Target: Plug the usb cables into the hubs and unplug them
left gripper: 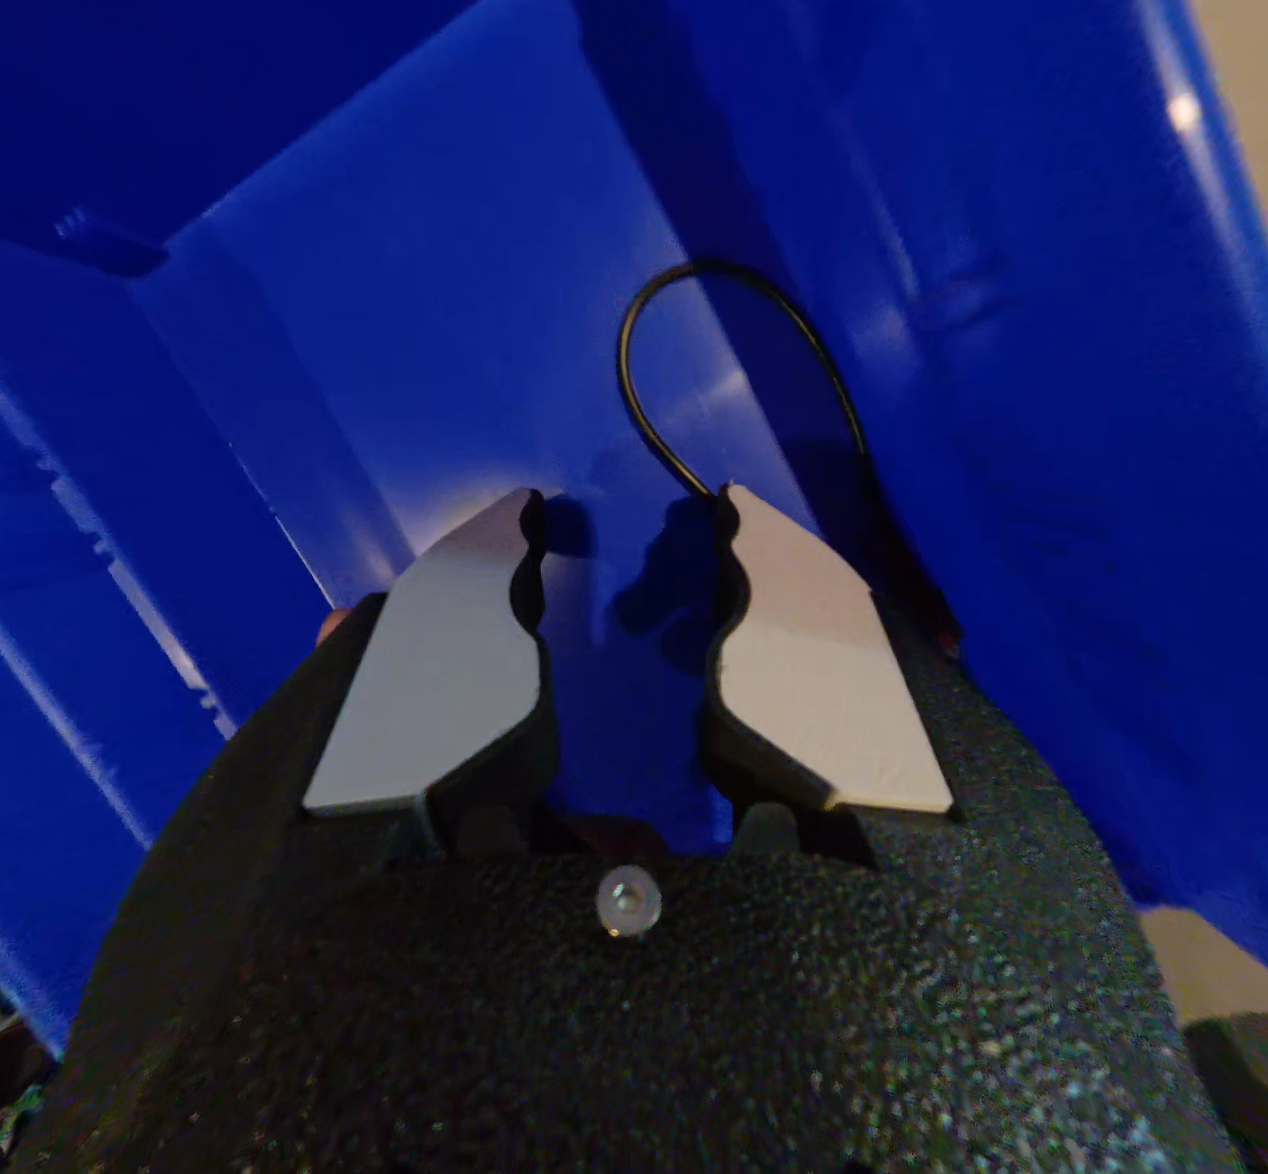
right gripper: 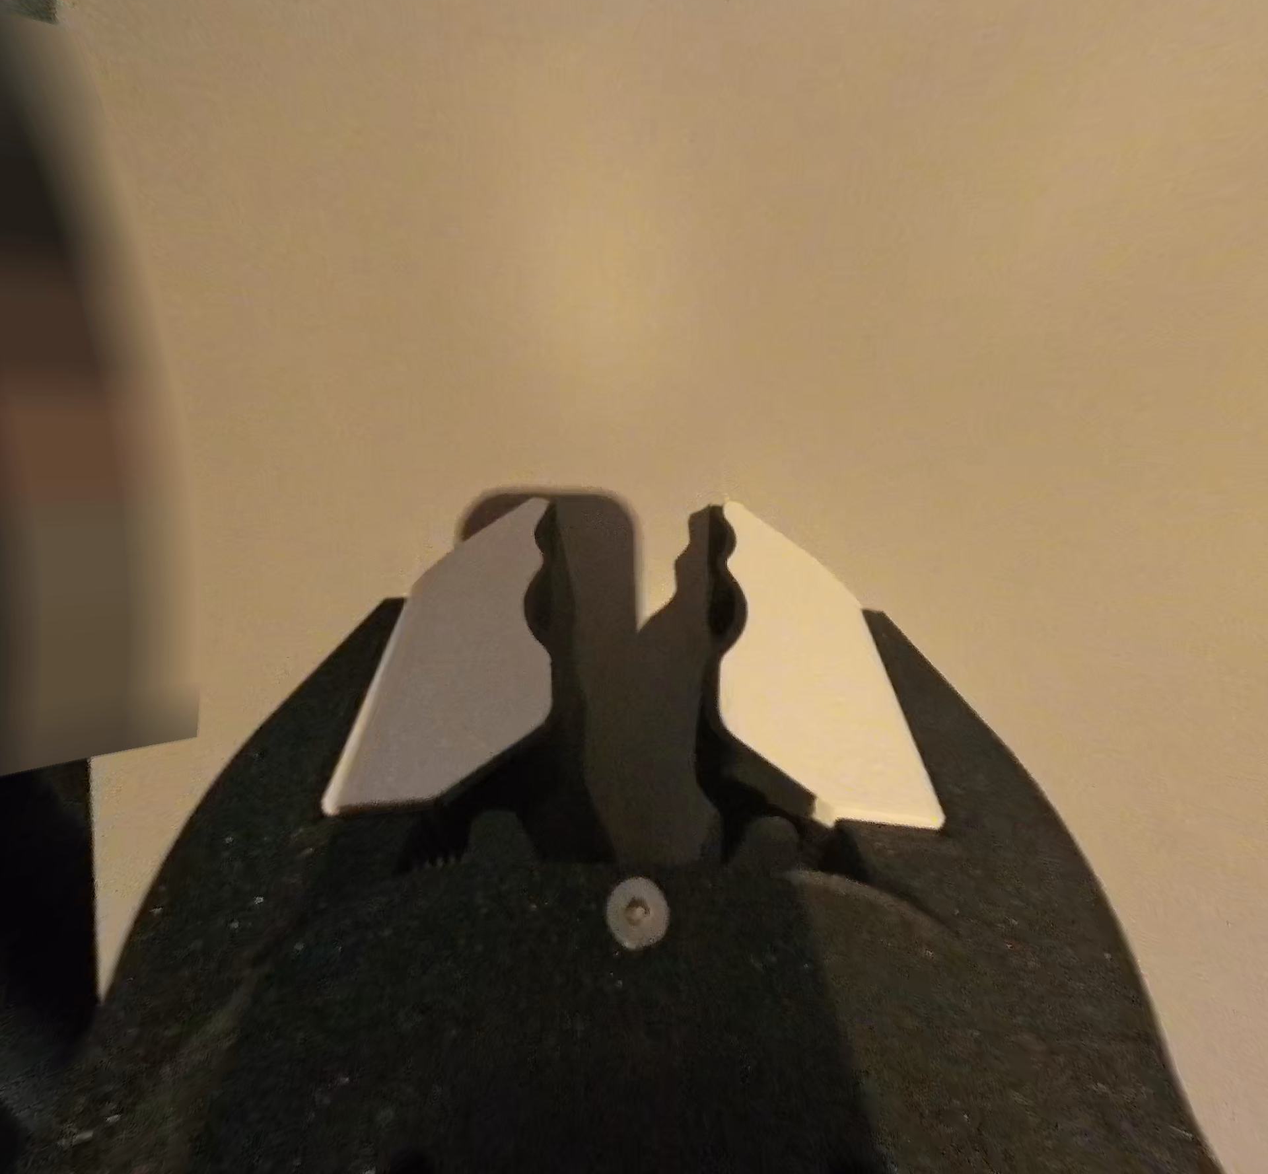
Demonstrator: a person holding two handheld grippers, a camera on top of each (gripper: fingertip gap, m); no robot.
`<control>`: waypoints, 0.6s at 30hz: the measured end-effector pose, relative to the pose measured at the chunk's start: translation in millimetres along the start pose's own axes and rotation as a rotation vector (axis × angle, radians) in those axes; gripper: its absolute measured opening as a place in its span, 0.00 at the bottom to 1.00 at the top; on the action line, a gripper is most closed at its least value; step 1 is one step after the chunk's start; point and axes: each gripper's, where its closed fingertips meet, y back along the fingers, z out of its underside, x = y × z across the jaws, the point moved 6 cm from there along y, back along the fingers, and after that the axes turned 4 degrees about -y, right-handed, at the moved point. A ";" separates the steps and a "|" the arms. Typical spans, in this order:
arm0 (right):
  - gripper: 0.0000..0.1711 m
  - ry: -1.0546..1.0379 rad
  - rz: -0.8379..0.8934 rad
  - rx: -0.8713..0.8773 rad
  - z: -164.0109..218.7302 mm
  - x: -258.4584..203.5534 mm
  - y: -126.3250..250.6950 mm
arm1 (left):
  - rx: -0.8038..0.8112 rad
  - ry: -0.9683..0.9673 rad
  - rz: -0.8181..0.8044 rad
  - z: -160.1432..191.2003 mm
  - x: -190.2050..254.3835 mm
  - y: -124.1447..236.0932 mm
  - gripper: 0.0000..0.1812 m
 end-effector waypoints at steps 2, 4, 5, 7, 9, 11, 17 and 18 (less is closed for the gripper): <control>0.24 0.003 0.016 -0.003 -0.5 0.2 -0.9 | -0.001 0.012 -0.007 -7.6 -5.3 -9.0 0.26; 0.24 -0.005 0.032 -0.001 -0.3 1.3 -0.6 | -0.009 0.007 -0.009 -13.5 -6.4 -15.9 0.26; 0.24 -0.009 0.041 -0.001 -0.1 1.7 -0.5 | -0.024 -0.003 -0.014 -14.6 -6.0 -19.4 0.25; 0.24 -0.008 0.053 0.002 0.0 1.8 -0.3 | -0.059 -0.028 -0.023 -14.7 -4.9 -25.9 0.24; 0.24 -0.005 0.057 0.003 -0.3 1.5 -0.2 | -0.060 -0.019 -0.017 -16.7 -4.3 -27.1 0.22; 0.24 -0.005 0.051 0.002 -0.5 1.5 -0.3 | -0.053 -0.020 0.013 -17.4 -0.6 -27.3 0.14; 0.24 0.009 0.038 0.013 -1.4 0.2 0.6 | -0.041 -0.007 0.045 -17.1 7.0 -27.7 0.02; 0.24 0.013 0.040 0.023 -1.7 -0.1 1.6 | -0.039 -0.004 0.021 -16.0 5.1 -27.2 0.02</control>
